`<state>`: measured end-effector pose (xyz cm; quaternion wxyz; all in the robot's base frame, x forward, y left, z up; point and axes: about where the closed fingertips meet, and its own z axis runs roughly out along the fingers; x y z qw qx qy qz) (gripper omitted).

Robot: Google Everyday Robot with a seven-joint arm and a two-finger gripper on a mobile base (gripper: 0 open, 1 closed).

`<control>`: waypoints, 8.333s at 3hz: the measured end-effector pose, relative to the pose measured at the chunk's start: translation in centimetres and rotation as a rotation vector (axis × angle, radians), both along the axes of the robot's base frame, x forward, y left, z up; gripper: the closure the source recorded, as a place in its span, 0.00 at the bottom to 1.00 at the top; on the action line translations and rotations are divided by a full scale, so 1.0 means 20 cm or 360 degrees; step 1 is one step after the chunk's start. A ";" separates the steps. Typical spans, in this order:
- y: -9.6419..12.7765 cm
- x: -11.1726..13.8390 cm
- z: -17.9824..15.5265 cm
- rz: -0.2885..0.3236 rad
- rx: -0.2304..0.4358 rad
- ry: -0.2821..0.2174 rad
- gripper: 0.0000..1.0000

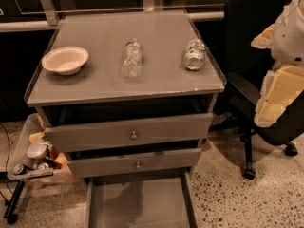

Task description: Place water bottle into bottom drawer

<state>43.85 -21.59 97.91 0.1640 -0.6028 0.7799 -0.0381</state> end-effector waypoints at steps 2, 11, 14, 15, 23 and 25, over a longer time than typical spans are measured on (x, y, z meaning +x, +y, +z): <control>0.02 0.05 0.02 -0.0063 0.0017 0.0009 0.00; 0.67 0.96 0.12 -0.0314 0.0480 0.0085 0.00; 0.76 1.15 -0.02 -0.0468 0.0551 0.0153 0.00; 0.85 1.28 -0.09 -0.0587 0.0611 0.0218 0.00; 1.37 1.51 -0.70 -0.0889 0.0620 0.0542 0.00; 1.42 1.51 -0.77 -0.0893 0.0604 0.0586 0.25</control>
Offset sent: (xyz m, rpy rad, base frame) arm 0.0238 0.0112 0.0043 0.0265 0.0387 -0.1045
